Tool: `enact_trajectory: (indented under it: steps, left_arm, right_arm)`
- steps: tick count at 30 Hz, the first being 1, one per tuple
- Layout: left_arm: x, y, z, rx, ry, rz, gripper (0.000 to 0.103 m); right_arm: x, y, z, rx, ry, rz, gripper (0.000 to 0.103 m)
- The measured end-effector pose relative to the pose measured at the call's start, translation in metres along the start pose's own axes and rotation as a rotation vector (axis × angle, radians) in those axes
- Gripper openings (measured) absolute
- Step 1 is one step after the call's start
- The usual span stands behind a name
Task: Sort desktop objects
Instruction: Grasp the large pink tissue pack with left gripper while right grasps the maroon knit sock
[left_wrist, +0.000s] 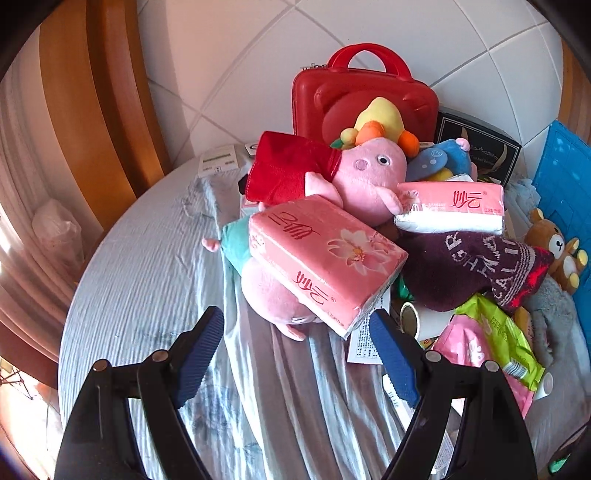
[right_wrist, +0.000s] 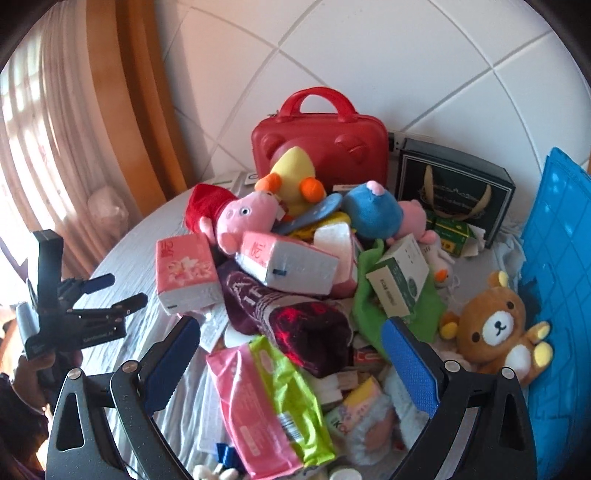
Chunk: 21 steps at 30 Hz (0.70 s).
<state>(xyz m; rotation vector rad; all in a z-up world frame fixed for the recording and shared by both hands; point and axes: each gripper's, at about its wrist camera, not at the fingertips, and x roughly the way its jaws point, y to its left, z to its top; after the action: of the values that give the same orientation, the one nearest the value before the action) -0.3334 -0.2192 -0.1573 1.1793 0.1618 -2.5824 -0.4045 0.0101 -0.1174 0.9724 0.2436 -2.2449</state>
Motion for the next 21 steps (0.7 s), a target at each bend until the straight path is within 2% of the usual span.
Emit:
enact_trajectory:
  steps: [11, 16, 21]
  left_arm:
    - [0.078, -0.002, 0.003, -0.127, 0.170, -0.177, 0.081]
    - [0.084, -0.011, 0.016, -0.097, 0.167, -0.168, 0.081]
    - [0.072, -0.005, 0.024, -0.098, 0.164, -0.194, 0.081]
  right_arm:
    - [0.063, 0.006, 0.007, -0.108, 0.093, -0.010, 0.100]
    - [0.101, 0.012, 0.003, -0.184, 0.157, -0.026, 0.100]
    - [0.128, 0.014, 0.005, -0.235, 0.173, -0.055, 0.100]
